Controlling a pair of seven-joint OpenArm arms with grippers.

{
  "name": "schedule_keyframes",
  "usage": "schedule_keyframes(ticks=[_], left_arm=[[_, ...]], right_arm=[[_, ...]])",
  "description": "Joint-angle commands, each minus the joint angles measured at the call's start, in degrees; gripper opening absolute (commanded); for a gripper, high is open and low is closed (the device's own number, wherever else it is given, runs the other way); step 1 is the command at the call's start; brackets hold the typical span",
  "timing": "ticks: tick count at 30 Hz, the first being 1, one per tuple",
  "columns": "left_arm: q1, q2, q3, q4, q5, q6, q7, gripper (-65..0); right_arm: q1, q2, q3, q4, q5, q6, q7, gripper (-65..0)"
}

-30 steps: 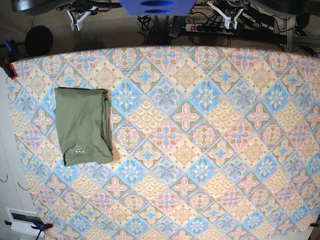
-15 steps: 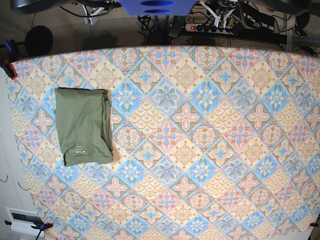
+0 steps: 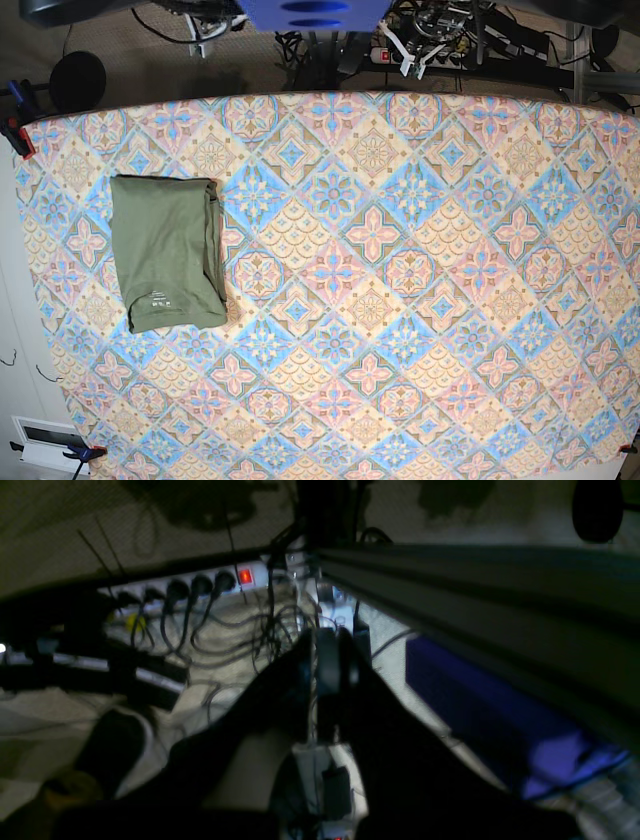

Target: Layout the t-shirt on the table in an organized manner, then fold the t-shirt properly

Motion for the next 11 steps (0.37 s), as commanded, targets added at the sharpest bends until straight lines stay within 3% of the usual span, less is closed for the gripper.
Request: schedule_keyframes(ticks=[1, 3, 11], left_arm=[[0.1, 0.0, 0.1, 0.2, -0.1, -0.3, -0.5, -64.7], [0.1, 0.2, 0.0, 0.2, -0.1, -0.3, -0.5, -64.6], [-2.3, 1.9, 0.1, 0.2, -0.1, -0.3, -0.4, -64.4]], right_arm=[[0.0, -1.3, -0.1, 0.1, 0.2, -0.2, 0.1, -64.0], [0.0, -1.5, -0.1, 0.1, 0.2, -1.5, 0.1, -64.0], [3.0, -1.7, -0.1, 0.0, 0.2, -1.6, -2.3, -63.9]])
